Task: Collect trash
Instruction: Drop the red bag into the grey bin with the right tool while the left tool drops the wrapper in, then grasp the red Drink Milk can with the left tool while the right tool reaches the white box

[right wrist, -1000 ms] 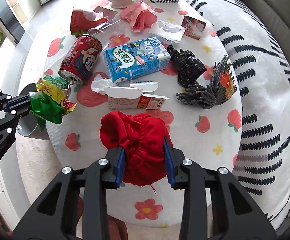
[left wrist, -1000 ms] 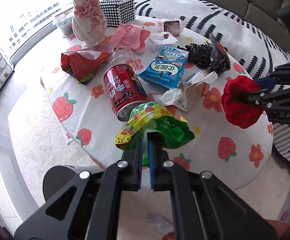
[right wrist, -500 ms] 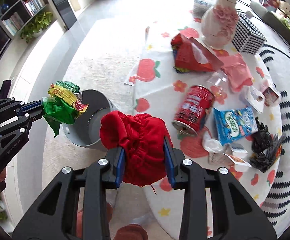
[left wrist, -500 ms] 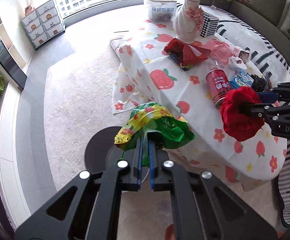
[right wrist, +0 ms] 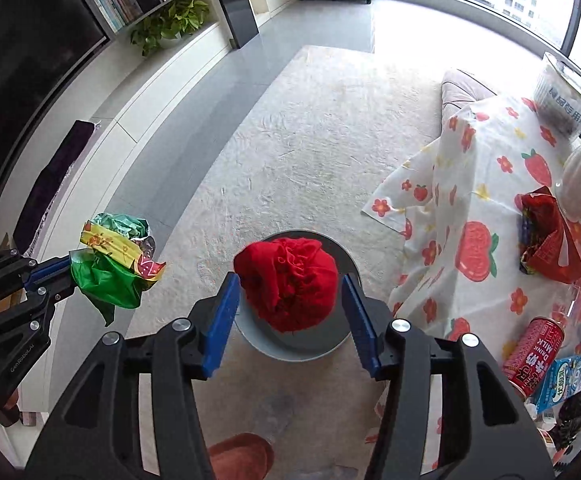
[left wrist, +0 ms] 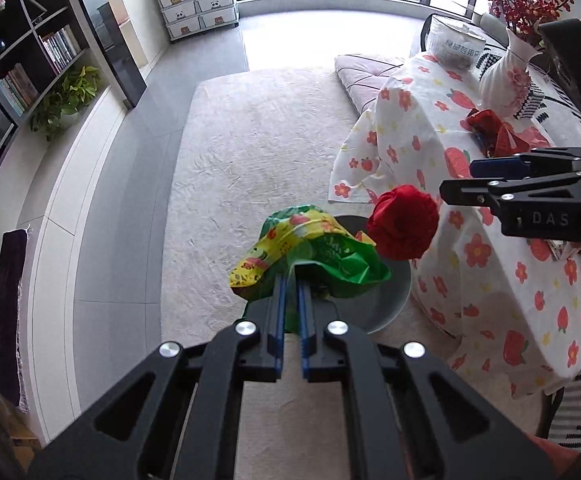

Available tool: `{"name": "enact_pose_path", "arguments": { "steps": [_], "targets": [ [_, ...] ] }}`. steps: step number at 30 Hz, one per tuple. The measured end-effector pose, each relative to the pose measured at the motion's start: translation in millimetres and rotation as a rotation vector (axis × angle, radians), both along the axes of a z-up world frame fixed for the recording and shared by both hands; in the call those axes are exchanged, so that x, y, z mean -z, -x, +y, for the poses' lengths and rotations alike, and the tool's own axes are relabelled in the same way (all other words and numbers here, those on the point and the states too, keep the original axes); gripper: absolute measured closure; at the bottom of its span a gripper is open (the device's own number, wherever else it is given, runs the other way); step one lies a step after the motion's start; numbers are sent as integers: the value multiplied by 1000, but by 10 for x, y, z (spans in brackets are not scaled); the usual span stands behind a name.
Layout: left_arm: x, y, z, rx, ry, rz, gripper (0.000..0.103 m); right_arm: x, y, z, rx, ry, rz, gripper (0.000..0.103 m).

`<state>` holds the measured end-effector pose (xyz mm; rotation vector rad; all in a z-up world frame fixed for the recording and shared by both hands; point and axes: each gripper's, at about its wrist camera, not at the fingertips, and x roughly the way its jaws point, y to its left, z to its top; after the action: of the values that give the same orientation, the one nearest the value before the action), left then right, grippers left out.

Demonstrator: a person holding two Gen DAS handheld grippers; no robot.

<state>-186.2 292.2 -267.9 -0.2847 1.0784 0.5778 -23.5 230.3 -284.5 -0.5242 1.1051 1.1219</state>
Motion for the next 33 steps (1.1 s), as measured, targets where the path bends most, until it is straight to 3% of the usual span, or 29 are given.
{"name": "enact_pose_path", "arguments": {
  "steps": [10,13,15,17,18,26,33],
  "targets": [
    [185,-314,-44,21,35,-34,96,-18,-159,-224,62,46,-16,43],
    [275,-482,-71,45,56,-37,90,-15,-241,-399,103,69,-16,43],
    [323,-594,-90,62,83,-37,80,-15,-282,-514,129,78,-21,43],
    [338,-651,-97,62,108,-53,35,-15,-318,-616,155,87,-27,43],
    [318,-662,-110,60,101,-67,30,-15,-333,-664,168,89,-29,43],
    [304,-929,-295,160,75,-26,28,-58,-503,-1061,304,102,-42,43],
    [139,-1289,-604,258,98,-69,28,-171,-763,-1555,478,109,-87,43]
  ]
}}
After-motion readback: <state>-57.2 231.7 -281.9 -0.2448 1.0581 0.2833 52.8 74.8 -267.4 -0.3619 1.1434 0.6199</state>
